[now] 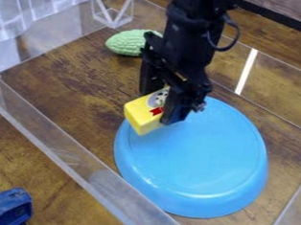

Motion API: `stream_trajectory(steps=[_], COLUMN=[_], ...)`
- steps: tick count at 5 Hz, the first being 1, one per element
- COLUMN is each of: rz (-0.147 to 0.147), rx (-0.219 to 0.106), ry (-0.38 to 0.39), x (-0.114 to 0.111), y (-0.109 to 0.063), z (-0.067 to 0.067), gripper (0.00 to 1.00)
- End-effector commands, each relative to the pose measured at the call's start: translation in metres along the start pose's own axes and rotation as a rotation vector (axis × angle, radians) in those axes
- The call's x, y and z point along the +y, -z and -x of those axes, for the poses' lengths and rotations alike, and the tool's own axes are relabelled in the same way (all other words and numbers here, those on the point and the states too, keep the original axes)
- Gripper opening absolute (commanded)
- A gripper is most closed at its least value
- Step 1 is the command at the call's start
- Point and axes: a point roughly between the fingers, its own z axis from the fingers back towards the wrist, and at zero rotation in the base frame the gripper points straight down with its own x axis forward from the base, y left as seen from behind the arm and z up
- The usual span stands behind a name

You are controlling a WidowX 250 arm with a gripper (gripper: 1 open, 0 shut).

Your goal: Remove the yellow brick from inside the blue tray and put it on the table

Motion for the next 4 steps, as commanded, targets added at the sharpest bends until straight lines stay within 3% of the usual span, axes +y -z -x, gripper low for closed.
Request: stream_trajectory(steps=[1,4], rz=[-0.01,0.007], rx=[-0.125,-0.191], ry=[-0.026,-0.034], x=[0.007,0.0028], y=[-0.0216,-0.0124], z=[-0.0001,-0.0052], gripper=[0.0,0.0])
